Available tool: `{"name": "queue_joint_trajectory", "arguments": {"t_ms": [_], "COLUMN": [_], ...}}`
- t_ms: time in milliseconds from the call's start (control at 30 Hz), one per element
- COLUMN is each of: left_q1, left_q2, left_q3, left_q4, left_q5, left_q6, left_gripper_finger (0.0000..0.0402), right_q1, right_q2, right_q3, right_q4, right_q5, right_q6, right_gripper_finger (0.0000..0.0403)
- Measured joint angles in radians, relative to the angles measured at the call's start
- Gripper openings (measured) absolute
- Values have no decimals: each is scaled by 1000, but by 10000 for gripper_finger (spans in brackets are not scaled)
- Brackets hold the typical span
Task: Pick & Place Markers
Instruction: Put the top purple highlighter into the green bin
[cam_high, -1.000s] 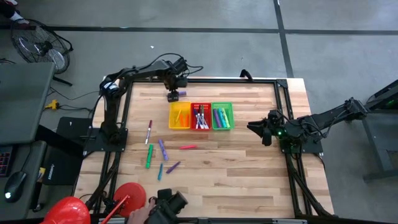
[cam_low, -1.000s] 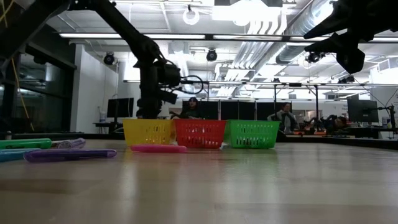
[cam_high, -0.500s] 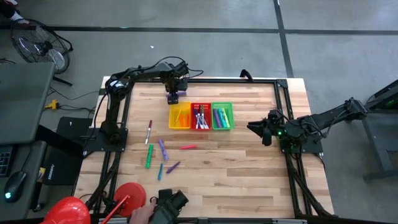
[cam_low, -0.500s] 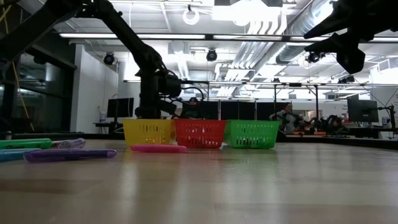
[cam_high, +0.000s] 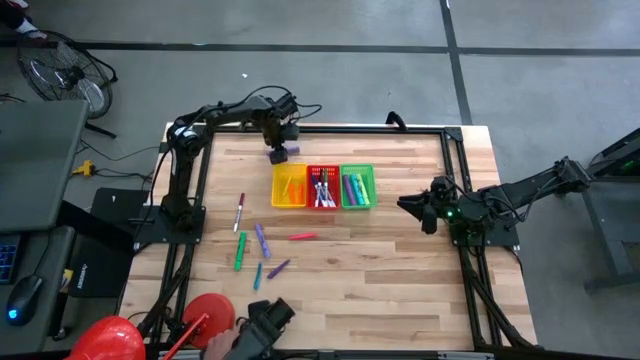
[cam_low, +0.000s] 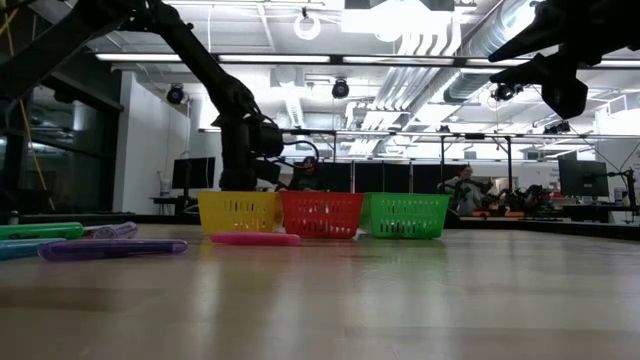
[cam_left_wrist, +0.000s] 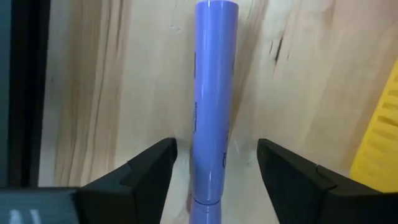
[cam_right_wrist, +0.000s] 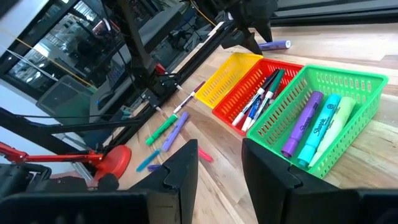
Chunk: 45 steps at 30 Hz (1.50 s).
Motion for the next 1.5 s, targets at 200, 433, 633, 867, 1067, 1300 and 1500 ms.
{"name": "queue_joint_trajectory", "arguments": {"t_ms": [200, 433, 633, 867, 1067, 1300, 1500], "left_q1": [-25, -83, -100, -100, -100, -88, -89], "left_q2": [6, 27, 36, 36, 39, 54, 51], "left_q3": [1, -1, -1, -2, 13, 129, 244], "left_q4": [-9, 14, 21, 13, -9, -117, -170], "left_q5": [-60, -144, -166, -159, -159, -148, -148], "left_q6": [48, 49, 19, -4, -20, -38, -57], "left_gripper_finger": [166, 119, 85, 56, 56, 56, 54], "right_q1": [0, 0, 0, 0, 0, 0, 0], "right_q2": [0, 0, 0, 0, 0, 0, 0], "right_q3": [0, 0, 0, 0, 0, 0, 0], "right_q4": [0, 0, 0, 1, 13, 65, 101], "right_q5": [5, -1, -15, -44, -68, -72, -46], "right_q6": [-22, -22, -22, -22, -22, -70, -107], "right_gripper_finger": [113, 113, 113, 113, 113, 113, 113]}}
